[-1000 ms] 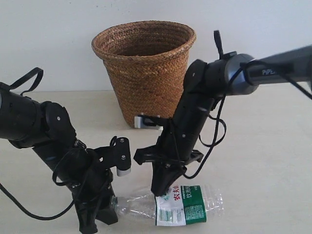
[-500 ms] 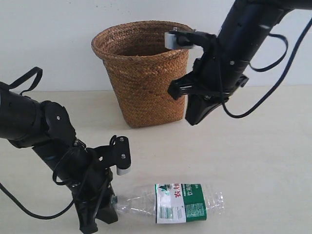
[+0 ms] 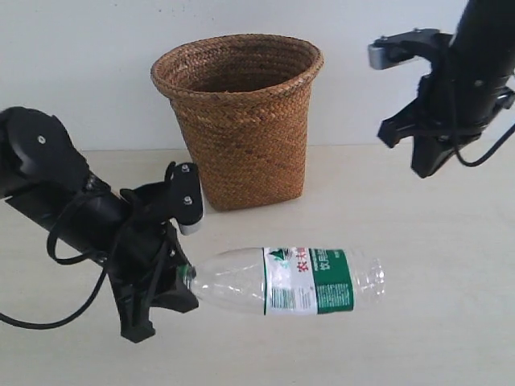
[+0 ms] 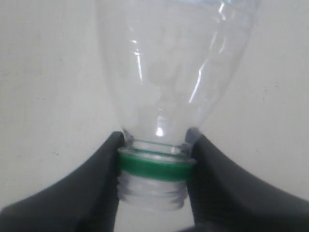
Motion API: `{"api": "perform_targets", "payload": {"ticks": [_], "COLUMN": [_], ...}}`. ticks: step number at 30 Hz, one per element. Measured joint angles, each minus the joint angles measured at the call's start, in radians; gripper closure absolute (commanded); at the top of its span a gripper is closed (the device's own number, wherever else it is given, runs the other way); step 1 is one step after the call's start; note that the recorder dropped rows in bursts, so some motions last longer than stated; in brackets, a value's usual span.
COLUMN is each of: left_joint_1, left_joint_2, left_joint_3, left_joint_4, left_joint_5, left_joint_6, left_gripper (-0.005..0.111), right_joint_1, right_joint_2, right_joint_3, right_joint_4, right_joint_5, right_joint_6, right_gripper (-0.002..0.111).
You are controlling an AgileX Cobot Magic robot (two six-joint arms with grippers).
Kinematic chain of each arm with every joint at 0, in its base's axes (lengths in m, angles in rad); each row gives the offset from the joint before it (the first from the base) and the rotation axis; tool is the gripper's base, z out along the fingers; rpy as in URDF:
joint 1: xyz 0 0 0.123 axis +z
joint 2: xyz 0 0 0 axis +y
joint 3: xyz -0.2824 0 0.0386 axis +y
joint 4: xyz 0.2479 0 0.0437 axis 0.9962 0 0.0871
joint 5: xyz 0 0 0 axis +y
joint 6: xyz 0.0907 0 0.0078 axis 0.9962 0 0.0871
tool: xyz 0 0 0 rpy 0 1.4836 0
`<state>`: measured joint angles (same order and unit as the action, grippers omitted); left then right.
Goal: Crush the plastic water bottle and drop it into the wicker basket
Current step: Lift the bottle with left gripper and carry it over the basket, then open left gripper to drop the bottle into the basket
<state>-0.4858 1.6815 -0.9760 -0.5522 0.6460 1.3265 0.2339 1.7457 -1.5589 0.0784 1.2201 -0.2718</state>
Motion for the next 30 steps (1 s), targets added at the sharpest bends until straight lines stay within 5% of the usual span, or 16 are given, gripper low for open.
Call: {"api": "perform_targets", "payload": {"ticks": [6, 12, 15, 18, 20, 22, 30], "left_joint_1": [0.004, 0.088, 0.141, 0.171, 0.175, 0.175, 0.175], "left_joint_2": [-0.079, -0.081, -0.076, -0.026, 0.025, 0.08, 0.177], "left_joint_3": [-0.051, -0.239, -0.343, -0.446, -0.513, -0.572, -0.659], "left_joint_4": [-0.003, -0.08, -0.155, -0.262, -0.289, -0.302, -0.308], "left_joint_5": [0.046, 0.119, -0.001, -0.202, -0.254, -0.271, -0.262], "left_joint_6": [-0.014, -0.021, -0.023, 0.011, 0.038, 0.04, 0.01], "left_gripper": [0.102, 0.102, 0.097, 0.063, 0.025, 0.009, 0.034], "right_joint_1": [-0.128, -0.156, -0.156, -0.156, -0.156, -0.156, -0.156], "right_joint_2": [-0.032, -0.035, -0.035, -0.035, -0.035, -0.037, -0.05], "right_joint_3": [0.003, 0.003, 0.003, 0.003, 0.003, 0.008, 0.032], "right_joint_4": [0.017, 0.052, 0.093, 0.141, 0.162, 0.176, 0.193], "right_joint_5": [0.0, 0.0, 0.0, 0.0, 0.0, 0.0, 0.0], "right_joint_6": [-0.006, -0.006, -0.015, -0.033, -0.04, -0.042, -0.058], "right_gripper": [0.108, 0.108, 0.108, 0.108, 0.108, 0.108, 0.108]}}
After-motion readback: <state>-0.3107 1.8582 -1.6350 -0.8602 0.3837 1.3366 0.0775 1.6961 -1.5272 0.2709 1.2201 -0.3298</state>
